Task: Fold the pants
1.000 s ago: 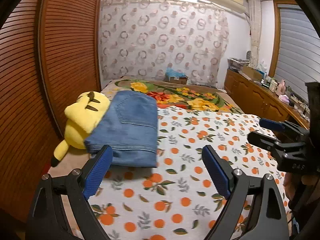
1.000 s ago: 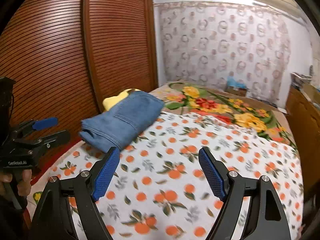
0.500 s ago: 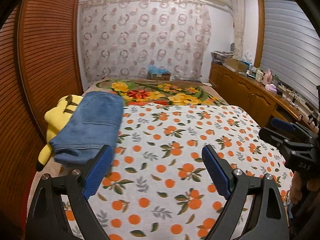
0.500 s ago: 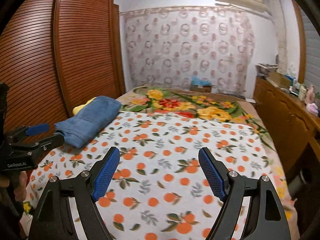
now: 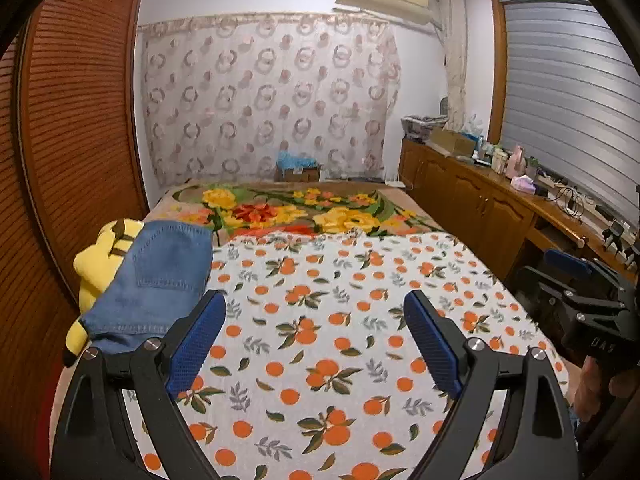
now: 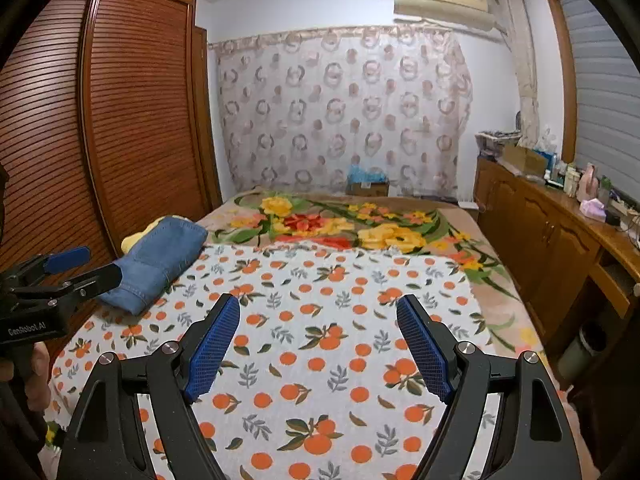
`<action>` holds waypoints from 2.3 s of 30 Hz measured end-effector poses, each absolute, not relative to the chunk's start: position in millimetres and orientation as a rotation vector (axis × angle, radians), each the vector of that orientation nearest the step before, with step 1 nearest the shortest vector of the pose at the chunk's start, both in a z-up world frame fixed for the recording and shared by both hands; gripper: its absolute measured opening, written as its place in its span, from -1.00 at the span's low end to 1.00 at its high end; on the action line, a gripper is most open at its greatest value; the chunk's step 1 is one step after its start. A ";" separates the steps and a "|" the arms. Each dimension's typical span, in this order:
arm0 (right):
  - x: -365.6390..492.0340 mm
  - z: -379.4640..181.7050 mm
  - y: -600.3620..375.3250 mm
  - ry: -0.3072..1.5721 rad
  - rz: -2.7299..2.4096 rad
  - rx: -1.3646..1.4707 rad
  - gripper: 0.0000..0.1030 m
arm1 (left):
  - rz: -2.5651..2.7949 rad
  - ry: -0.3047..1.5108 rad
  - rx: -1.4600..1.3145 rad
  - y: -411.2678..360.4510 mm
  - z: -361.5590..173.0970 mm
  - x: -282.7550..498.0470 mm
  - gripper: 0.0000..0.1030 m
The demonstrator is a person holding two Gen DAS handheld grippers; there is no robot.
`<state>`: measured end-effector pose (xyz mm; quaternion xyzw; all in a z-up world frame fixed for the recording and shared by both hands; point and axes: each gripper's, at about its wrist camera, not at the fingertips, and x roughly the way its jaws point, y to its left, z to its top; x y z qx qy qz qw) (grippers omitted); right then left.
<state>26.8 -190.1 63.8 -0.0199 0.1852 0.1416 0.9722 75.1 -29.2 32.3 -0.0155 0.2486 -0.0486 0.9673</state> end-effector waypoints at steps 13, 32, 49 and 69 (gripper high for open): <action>-1.1 76.3 -194.7 0.278 0.268 -0.017 0.60 | -0.089 0.441 -0.028 -29.3 62.2 56.1 0.77; 11.8 66.1 -195.1 0.271 0.271 -0.021 0.60 | -0.085 0.443 -0.028 -22.5 63.4 52.5 0.77; 12.2 66.4 -195.6 0.272 0.272 -0.019 0.60 | -0.077 0.443 -0.028 -13.3 63.9 50.9 0.77; 12.2 64.2 -195.6 0.274 0.275 -0.023 0.60 | -0.074 0.439 -0.026 -8.3 64.2 49.9 0.77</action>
